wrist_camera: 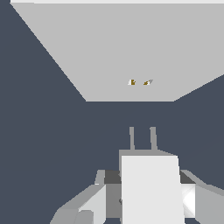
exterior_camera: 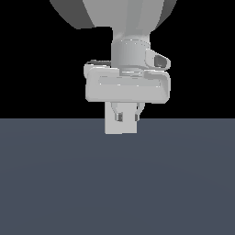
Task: Plug the charger into the wall socket.
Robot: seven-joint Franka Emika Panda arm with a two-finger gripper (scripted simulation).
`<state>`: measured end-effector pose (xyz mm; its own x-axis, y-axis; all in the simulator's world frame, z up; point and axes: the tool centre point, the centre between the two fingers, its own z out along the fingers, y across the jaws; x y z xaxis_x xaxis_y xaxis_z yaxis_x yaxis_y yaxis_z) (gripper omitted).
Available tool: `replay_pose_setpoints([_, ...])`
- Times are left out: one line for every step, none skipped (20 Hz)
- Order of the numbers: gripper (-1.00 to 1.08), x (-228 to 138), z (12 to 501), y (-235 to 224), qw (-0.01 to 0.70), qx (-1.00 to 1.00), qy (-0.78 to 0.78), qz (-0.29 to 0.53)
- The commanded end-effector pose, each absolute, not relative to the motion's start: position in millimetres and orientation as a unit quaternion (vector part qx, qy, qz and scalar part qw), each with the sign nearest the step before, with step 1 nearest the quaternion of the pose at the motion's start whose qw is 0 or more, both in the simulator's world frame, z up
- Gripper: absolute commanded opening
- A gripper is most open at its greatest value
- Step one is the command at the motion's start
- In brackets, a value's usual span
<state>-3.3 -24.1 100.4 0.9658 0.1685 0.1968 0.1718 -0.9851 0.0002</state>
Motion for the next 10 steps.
replay_pose_setpoints([-1.0, -3.7, 100.0, -24.6, 0.008, -0.991, -0.085, -0.098])
replay_pose_setpoints([-1.0, -3.7, 100.0, -24.6, 0.008, -0.991, -0.085, -0.098])
replay_pose_setpoints([-1.0, -3.7, 100.0, -24.6, 0.008, -0.991, -0.085, -0.098])
replay_pose_setpoints([-1.0, -3.7, 100.0, -24.6, 0.008, -0.991, -0.085, -0.098])
replay_pose_setpoints([-1.0, -3.8, 100.1, -24.6, 0.008, -0.991, -0.085, -0.098])
replay_pose_setpoints([-1.0, -3.6, 100.1, -24.6, 0.008, -0.991, -0.085, -0.098])
replay_pose_setpoints([-1.0, -3.0, 100.1, -24.5, 0.008, -0.991, -0.085, -0.098])
replay_pose_setpoints([-1.0, -2.1, 100.1, -24.3, 0.008, -0.991, -0.085, -0.098])
replay_pose_setpoints([-1.0, -0.8, 100.1, -24.1, 0.008, -0.991, -0.085, -0.098])
replay_pose_setpoints([-1.0, 0.8, 100.0, -23.8, 0.008, -0.991, -0.085, -0.098])
